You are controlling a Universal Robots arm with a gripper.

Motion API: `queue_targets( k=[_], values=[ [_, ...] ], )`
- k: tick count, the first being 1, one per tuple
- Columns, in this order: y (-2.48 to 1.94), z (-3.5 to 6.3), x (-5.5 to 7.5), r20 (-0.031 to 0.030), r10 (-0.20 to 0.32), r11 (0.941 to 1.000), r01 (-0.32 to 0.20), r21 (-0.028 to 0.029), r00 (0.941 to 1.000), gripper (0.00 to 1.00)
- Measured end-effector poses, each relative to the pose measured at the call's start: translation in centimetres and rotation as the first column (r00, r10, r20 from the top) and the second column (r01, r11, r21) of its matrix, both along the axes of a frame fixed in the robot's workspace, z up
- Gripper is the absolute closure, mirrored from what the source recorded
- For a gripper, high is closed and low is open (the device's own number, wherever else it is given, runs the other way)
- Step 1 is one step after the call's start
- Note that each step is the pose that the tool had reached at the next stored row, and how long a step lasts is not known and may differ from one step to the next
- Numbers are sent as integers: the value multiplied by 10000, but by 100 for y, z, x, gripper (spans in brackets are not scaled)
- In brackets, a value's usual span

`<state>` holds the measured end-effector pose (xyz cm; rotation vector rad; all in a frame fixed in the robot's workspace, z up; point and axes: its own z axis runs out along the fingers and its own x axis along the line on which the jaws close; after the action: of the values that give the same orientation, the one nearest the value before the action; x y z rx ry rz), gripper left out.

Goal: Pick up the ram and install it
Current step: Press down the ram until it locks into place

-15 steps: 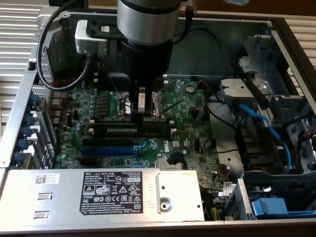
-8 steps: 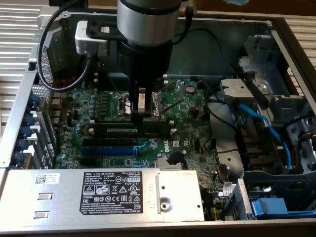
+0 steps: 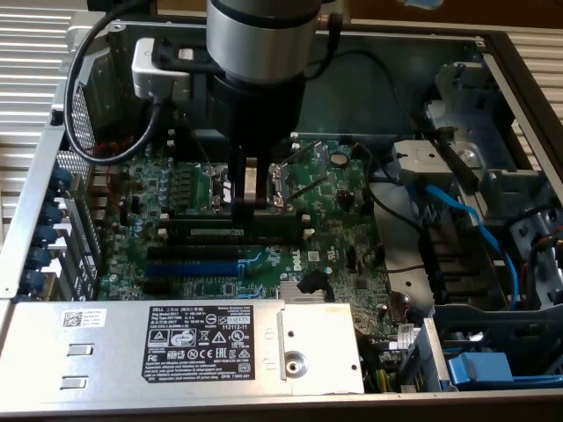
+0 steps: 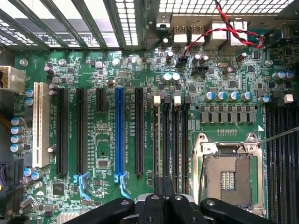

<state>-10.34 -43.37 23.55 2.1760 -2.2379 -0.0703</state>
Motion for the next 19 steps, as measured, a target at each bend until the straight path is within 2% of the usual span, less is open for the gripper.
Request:
queue_targets(
  k=[19],
  values=[
    [21, -53, -6, 28, 15, 10000, -15, -6, 10000, 90]
  ],
)
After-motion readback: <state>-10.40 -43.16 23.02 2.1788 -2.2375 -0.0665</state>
